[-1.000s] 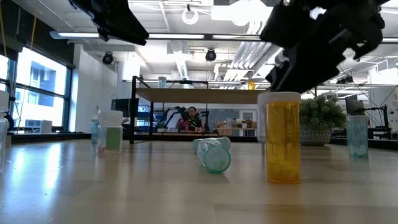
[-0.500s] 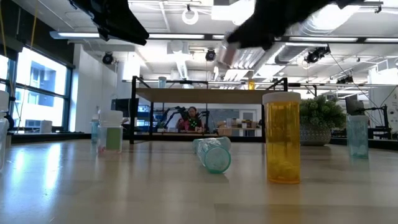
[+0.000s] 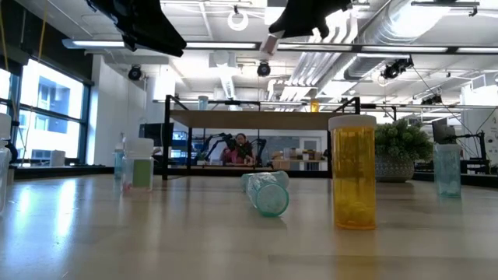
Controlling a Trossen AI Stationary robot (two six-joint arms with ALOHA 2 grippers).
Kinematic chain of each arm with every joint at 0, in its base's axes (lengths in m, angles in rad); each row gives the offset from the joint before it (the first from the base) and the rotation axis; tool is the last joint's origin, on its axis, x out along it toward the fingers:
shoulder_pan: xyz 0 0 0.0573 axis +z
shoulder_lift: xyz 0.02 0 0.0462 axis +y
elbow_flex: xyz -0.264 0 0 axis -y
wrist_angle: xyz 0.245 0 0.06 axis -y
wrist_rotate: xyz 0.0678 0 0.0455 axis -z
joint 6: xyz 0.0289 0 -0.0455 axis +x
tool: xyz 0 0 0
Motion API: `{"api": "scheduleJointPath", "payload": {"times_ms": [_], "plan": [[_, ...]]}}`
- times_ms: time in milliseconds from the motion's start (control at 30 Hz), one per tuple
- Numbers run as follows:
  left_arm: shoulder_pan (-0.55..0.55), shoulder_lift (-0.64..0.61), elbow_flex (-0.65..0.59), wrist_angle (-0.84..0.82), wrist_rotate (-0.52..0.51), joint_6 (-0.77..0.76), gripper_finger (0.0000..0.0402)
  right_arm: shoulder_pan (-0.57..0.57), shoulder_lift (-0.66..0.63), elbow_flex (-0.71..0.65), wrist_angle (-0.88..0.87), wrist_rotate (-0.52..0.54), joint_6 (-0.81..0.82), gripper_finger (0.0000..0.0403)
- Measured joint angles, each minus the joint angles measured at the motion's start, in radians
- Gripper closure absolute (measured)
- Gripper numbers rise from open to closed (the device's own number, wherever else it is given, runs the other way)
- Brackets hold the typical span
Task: Pick and place medicine bottles onto shelf by color
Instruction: Put the top right transparent pill bottle on the shelf
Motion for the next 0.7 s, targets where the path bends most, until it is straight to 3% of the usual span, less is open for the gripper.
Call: {"api": "scheduleJointPath", "payload": {"times_ms": [333, 700], "plan": [[0.000, 0.000, 0.000, 0.000, -0.001, 0.001, 0.0216, -0.221, 0.004, 0.067, -0.067, -0.025, 0.103, 0.0277], [0.000, 0.000, 0.000, 0.020, -0.003, 0.001, 0.0216, -0.251, 0.062, 0.113, -0.139, -0.067, 0.158, 0.0277]]}}
